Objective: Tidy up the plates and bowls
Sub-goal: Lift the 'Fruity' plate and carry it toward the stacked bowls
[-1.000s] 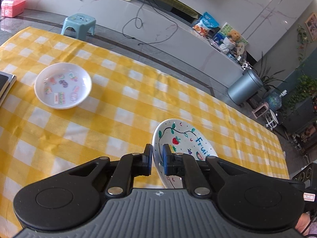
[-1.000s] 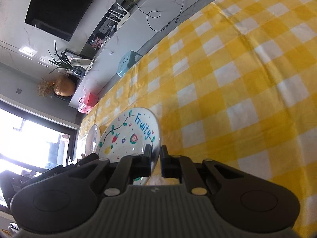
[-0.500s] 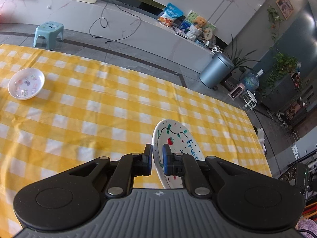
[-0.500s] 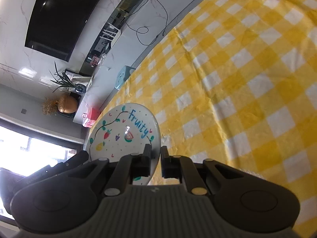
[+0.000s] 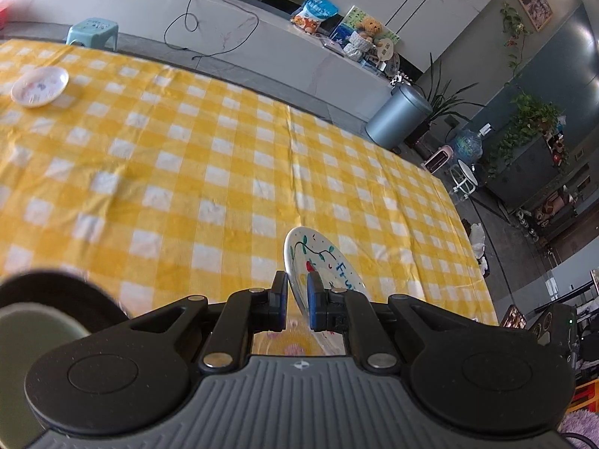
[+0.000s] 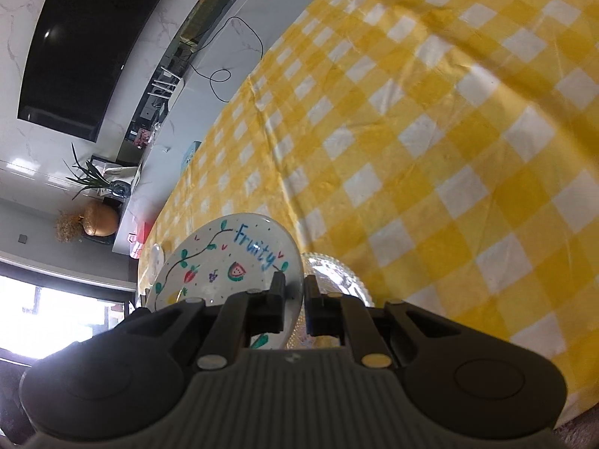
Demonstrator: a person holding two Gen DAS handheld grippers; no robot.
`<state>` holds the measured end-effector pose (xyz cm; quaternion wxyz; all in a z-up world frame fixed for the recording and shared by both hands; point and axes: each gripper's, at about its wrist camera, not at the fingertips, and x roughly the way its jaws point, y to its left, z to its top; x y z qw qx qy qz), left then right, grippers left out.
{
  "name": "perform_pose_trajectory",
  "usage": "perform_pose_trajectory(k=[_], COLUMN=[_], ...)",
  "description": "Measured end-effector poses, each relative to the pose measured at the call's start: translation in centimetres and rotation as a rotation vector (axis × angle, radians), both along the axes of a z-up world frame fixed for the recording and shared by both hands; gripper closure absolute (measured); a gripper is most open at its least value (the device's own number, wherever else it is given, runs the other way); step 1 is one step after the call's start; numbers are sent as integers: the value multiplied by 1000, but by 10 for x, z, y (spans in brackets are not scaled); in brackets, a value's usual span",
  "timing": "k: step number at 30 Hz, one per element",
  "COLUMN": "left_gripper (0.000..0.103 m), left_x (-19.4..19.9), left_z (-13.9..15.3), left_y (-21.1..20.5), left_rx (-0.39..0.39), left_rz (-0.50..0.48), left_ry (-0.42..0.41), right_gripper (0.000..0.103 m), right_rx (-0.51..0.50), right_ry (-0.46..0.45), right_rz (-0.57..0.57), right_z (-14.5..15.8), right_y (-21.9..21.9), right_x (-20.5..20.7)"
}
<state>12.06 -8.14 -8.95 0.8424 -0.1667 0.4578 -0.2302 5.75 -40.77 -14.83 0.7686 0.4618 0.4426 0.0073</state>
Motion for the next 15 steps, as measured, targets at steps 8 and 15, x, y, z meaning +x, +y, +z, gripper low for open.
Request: perform_pose_trajectory(k=[8,15], left_gripper=[92,91], left_x=[-23,-30], left_z=[-17,-33], left_y=[-11,-14], left_rx=[66,101], left_rz=[21,39], left_ry=[-9,14], right_gripper=[95,95], right_rx=[-21,-42], right_ry=[36,53], right_rz=[26,39], right_z=[-11,-18], right_y=[-6,-7], right_x=[-5,-4])
